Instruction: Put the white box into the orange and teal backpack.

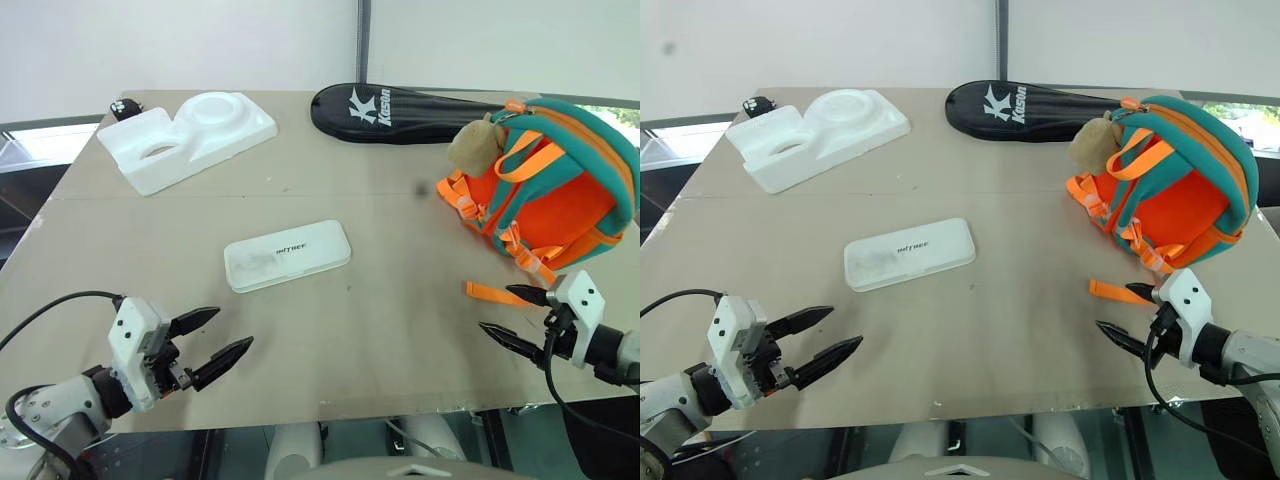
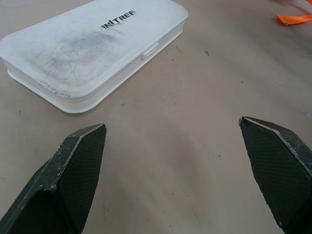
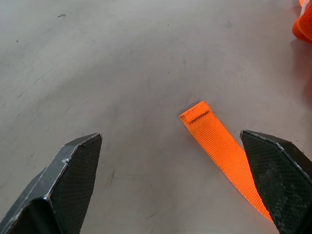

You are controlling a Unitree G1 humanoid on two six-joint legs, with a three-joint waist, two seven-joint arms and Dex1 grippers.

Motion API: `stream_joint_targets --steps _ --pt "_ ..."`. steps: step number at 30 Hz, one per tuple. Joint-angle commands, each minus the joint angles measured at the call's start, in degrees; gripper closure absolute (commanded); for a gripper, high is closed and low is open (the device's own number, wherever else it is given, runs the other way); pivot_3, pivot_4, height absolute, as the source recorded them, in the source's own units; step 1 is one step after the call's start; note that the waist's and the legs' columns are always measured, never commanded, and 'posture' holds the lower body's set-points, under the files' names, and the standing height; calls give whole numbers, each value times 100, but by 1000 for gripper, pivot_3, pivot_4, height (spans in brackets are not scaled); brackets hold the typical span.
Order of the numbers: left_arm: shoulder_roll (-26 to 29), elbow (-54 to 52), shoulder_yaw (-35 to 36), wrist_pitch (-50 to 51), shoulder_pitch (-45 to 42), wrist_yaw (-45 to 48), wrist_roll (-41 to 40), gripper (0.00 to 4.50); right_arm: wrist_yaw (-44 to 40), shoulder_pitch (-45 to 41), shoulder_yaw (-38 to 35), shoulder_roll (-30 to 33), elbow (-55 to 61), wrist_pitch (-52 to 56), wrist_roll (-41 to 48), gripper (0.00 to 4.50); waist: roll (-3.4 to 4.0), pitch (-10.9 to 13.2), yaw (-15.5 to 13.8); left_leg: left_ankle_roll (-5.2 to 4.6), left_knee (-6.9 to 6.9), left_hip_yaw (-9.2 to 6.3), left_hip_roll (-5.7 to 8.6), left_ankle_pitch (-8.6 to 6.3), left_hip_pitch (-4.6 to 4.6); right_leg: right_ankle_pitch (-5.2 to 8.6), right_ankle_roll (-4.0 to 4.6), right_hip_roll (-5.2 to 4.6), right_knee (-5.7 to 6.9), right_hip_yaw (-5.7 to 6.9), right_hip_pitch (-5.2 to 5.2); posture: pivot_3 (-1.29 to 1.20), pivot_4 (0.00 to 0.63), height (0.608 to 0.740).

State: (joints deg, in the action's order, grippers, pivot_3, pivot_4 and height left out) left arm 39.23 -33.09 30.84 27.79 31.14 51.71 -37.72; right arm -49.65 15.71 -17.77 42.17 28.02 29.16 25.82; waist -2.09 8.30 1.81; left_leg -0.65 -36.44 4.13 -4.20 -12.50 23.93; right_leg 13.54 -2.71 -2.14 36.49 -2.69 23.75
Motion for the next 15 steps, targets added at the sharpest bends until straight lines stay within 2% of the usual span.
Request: stream_joint_targets --steps 1,5,6,9,15 --pt "-12 -68 83 96 -79 -177 -132 47 63 -409 218 -132 39 -249 6 0 0 0 -1 0 0 0 0 0 0 0 0 0 0 0 0 0 150 740" --pt "-365 -105 272 561 -297 -847 -680 47 542 -1493 1082 -636 107 -128 -184 0 -7 5 71 -1 -2 -5 -7 1 -10 1 -7 3 1 5 1 0 150 740" --pt "-423 -105 309 643 -343 -963 -799 3 651 -1711 1254 -746 33 -46 -255 247 -7 5 54 -1 -2 -8 -8 1 -12 2 -9 3 2 8 2 0 150 740" --pt "-641 -211 479 896 -517 -1547 -1264 726 943 -2256 1589 -937 -160 218 -377 1113 -15 1 9 0 -2 -1 -1 1 -10 -3 1 0 10 17 3 0 150 740" --pt "-892 -1 761 1344 -1063 -3062 -1609 3632 1871 -3868 2626 -1907 -1233 414 -1228 4087 -17 2 26 0 -2 7 2 1 -6 -4 5 5 18 16 1 0 150 740"
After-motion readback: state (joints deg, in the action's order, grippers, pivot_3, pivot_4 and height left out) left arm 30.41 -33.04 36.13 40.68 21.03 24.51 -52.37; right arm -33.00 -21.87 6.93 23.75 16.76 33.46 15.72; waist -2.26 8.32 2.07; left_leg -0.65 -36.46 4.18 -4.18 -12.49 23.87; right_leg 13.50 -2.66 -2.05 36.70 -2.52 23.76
